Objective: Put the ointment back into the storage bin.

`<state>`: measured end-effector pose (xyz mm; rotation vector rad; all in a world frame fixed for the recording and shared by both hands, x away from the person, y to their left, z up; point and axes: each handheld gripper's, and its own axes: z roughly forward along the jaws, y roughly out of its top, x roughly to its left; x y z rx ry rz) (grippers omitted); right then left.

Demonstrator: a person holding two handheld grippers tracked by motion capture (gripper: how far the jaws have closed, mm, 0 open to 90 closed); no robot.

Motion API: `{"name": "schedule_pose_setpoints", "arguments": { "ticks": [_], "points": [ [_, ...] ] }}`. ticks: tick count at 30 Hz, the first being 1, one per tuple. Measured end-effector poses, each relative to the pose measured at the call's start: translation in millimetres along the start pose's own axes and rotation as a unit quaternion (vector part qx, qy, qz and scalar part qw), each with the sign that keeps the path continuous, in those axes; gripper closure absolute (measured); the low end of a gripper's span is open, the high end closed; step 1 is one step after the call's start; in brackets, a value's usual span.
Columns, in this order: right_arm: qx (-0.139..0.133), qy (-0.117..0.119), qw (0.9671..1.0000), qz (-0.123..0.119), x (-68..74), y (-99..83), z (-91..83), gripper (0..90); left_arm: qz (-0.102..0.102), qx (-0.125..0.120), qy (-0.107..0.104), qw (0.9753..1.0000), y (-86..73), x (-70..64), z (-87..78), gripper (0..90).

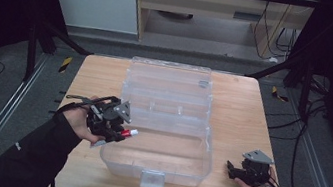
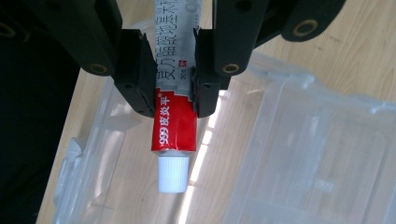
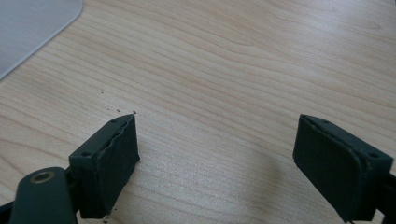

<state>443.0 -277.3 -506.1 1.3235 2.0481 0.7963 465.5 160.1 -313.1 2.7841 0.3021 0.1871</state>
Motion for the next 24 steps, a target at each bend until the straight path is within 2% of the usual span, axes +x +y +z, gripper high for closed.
{"name": "schedule_pose_setpoints", "arguments": {
  "ticks": [6,13,19,24],
  "points": [
    [0.0,0.0,1.0,-0.001,0.3,-0.1,0.1,14.4,0.031,0.004,-0.017,0.9994,16.0,-2.2,6.2,70.2],
    [-0.006,0.0,1.0,-0.003,0.2,0.0,-0.4,14.2,0.06,0.021,-0.032,0.9975,30.0,-7.3,21.0,70.2],
    [-0.01,-0.001,0.9999,-0.005,-0.1,0.1,-0.4,14.2,0.073,0.022,-0.04,0.9963,34.8,-8.1,30.4,70.2],
    [-0.009,-0.001,0.9999,-0.008,0.1,0.0,-0.4,14.1,0.087,0.037,-0.053,0.9941,37.3,-7.7,45.5,70.2]
  ]
}}
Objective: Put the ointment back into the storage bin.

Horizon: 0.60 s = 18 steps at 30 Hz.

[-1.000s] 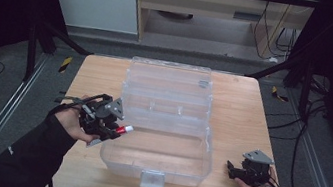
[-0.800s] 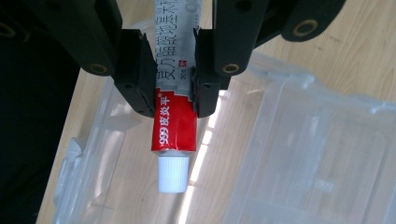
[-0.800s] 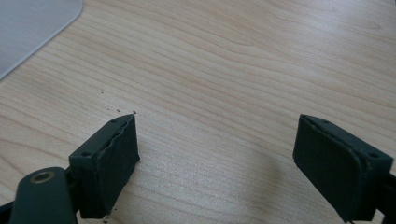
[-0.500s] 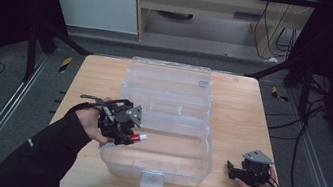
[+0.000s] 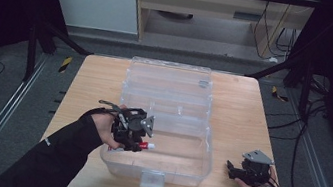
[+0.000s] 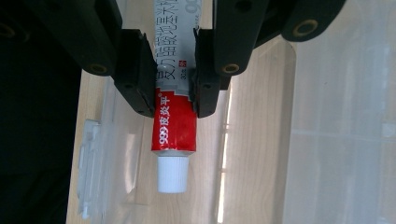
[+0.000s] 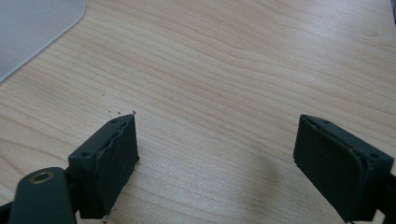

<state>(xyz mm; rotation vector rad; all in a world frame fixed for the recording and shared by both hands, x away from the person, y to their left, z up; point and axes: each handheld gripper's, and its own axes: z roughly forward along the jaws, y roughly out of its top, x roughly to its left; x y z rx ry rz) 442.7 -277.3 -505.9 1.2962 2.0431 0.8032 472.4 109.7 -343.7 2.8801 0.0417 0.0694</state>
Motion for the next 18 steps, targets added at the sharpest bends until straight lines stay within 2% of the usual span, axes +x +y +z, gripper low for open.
{"name": "schedule_pose_setpoints", "arguments": {
  "ticks": [18],
  "points": [
    [0.002,0.002,1.0,0.0,1.3,-0.3,1.1,14.2,0.018,0.027,-0.036,0.9988,-3.5,4.8,39.3,70.2]
  ]
}}
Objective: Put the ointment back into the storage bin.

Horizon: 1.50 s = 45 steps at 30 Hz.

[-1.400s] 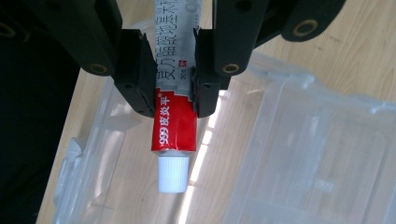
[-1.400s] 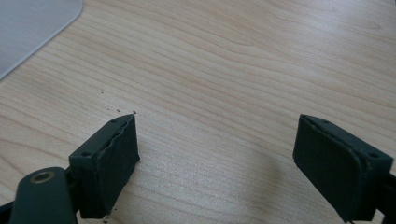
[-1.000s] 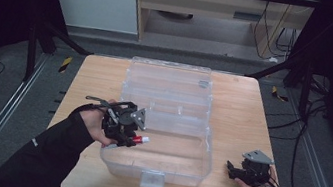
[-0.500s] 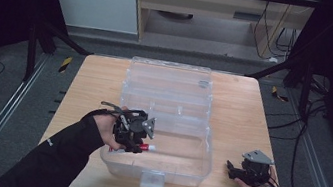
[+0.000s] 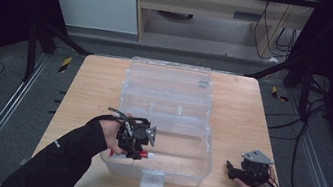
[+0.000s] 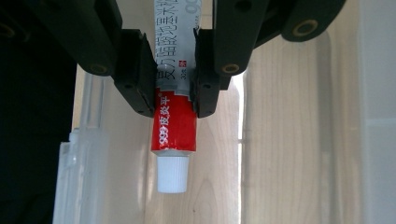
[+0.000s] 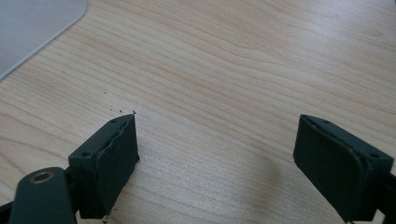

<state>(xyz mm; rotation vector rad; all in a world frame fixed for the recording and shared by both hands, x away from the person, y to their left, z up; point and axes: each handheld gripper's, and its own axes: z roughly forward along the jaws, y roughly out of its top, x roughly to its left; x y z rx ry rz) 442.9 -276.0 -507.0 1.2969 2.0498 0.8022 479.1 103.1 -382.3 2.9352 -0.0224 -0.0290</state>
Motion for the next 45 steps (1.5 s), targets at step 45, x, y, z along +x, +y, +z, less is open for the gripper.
{"name": "schedule_pose_setpoints", "arguments": {
  "ticks": [45],
  "points": [
    [-0.001,0.005,1.0,-0.002,0.7,-0.2,0.4,14.2,-0.034,0.03,-0.026,0.9986,-5.8,15.2,47.5,70.0]
  ]
}}
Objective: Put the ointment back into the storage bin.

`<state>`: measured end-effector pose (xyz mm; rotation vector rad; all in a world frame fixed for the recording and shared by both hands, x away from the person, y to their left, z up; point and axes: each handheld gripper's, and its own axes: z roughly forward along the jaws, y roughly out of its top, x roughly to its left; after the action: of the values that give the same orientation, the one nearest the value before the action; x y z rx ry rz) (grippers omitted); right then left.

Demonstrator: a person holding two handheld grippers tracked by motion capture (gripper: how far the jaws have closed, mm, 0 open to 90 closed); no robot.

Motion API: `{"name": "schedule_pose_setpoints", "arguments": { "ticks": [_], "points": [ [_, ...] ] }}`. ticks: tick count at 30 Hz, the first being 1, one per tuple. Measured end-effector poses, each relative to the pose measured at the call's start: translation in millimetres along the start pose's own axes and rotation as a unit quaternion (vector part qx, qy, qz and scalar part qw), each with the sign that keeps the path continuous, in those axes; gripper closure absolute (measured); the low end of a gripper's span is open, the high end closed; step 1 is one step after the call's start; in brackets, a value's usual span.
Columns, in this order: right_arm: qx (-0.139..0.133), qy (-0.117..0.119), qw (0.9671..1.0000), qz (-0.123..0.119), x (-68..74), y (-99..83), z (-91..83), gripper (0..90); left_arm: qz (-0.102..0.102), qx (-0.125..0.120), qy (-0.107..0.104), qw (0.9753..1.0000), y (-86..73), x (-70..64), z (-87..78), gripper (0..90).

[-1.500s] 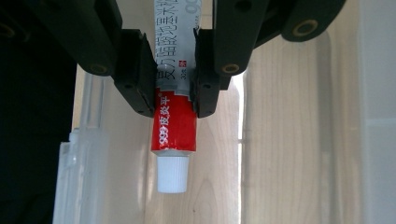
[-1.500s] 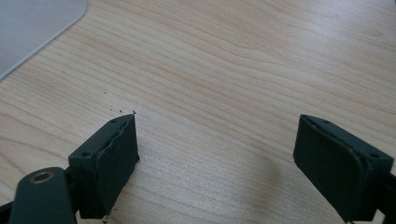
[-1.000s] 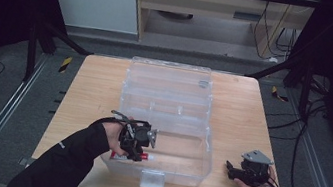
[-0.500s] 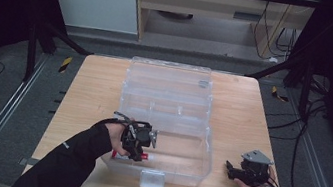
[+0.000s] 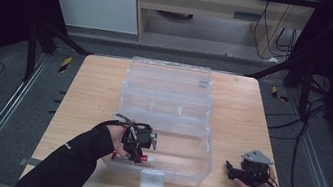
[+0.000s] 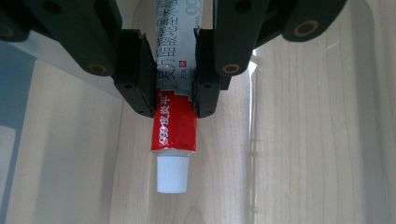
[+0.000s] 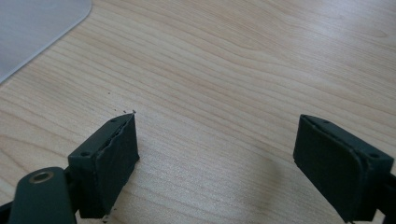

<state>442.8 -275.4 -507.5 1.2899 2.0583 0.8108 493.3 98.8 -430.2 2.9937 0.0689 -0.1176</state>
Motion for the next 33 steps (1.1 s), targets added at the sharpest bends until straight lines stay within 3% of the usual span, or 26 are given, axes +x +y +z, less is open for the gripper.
{"name": "schedule_pose_setpoints", "arguments": {
  "ticks": [8,9,12,13,14,15,16,22,28,29,31,33],
  "points": [
    [0.0,0.001,1.0,0.0,-0.1,0.0,0.1,14.1,-0.004,0.001,-0.002,1.0,-0.1,0.5,1.2,69.8],
    [0.0,0.001,1.0,0.0,-0.1,0.0,0.1,14.1,0.013,-0.002,0.0,0.9999,0.4,2.7,1.8,69.8],
    [0.0,0.001,1.0,0.0,-0.1,0.0,0.1,14.1,0.013,-0.002,0.0,0.9999,0.2,2.6,2.2,69.7],
    [0.0,0.001,1.0,0.0,-0.1,0.0,0.1,14.1,-0.003,0.0,0.0,1.0,-0.4,0.1,1.9,69.9],
    [0.0,0.001,1.0,0.0,-0.1,0.0,0.1,14.1,-0.003,-0.001,0.0,1.0,-0.5,0.1,1.9,69.9],
    [0.0,0.001,1.0,0.0,-0.2,0.0,0.1,14.1,0.001,-0.002,-0.002,1.0,-0.4,0.2,1.7,70.7],
    [0.0,0.002,1.0,0.0,-0.2,0.1,0.1,14.1,0.021,-0.004,-0.003,0.9998,0.3,2.4,2.1,71.2],
    [0.0,0.003,1.0,0.001,-0.1,0.0,0.3,14.1,0.02,0.005,0.005,0.9998,-0.5,2.4,-0.2,71.0],
    [-0.001,0.003,1.0,0.0,-0.2,0.0,0.4,14.0,0.015,-0.014,0.017,0.9996,-3.9,2.3,-9.5,66.8],
    [0.0,0.003,1.0,0.001,-0.3,0.0,0.2,14.0,0.014,-0.031,0.028,0.999,-7.3,2.1,-18.5,65.8],
    [0.0,0.002,1.0,0.0,-0.2,-0.1,0.3,14.0,0.008,-0.039,0.029,0.9988,-8.8,1.3,-21.2,64.5],
    [0.001,0.002,1.0,0.001,-0.2,0.0,0.0,14.0,-0.001,-0.063,0.038,0.9973,-14.9,-0.9,-32.7,62.7]
  ]
}}
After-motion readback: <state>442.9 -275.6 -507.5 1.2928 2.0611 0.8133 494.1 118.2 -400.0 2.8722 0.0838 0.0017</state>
